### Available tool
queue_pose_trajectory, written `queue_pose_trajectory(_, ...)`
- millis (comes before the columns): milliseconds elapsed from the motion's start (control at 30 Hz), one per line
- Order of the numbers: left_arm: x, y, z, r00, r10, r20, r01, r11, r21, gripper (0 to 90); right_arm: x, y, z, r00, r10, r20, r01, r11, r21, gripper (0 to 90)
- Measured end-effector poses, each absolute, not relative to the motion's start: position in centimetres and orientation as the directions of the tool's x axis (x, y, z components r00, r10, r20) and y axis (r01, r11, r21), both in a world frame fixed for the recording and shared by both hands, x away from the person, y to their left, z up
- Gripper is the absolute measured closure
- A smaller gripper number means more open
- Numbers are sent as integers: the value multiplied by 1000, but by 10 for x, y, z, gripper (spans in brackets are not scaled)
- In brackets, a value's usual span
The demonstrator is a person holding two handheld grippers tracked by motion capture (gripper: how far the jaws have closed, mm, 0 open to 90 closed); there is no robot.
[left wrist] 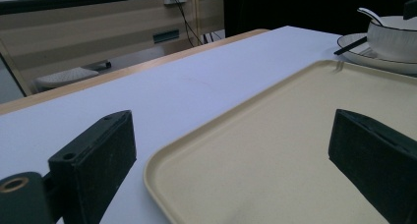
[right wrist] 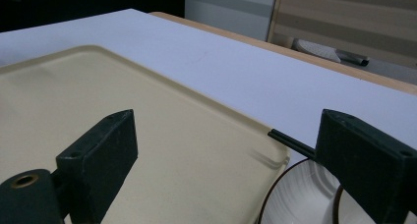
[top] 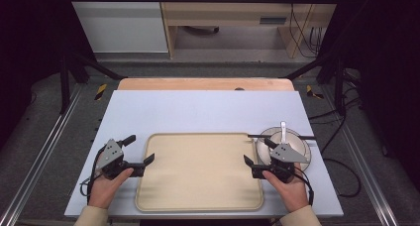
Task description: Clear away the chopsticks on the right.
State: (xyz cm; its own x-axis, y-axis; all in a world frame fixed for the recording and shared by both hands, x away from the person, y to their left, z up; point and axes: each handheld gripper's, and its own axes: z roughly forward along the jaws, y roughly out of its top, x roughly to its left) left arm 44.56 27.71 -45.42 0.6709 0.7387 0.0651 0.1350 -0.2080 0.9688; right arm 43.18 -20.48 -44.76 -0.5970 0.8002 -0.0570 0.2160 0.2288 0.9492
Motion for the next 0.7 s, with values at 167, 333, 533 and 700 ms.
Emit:
queue_pose_trajectory(167, 444, 278, -455, 665, 744, 70, 136, -213, 968, 37, 425, -201, -433, -592, 796, -125, 204, 297, 933, 151)
queue_pose_trajectory(333, 442, 278, -455, 666, 742, 78, 137, -224, 965, 38, 415, -203, -406, -618, 761, -197, 222, 409, 885, 243)
queue_pose_trajectory(533, 443, 281, -455, 657, 750, 73, 143, -219, 965, 41, 419, -226, -380, -641, 733, -228, 298, 512, 806, 381)
queue_pose_trajectory(700, 443, 278, -456, 661, 747, 73, 147, -224, 964, 42, 444, -273, -369, -587, 779, -220, 366, 498, 786, 581)
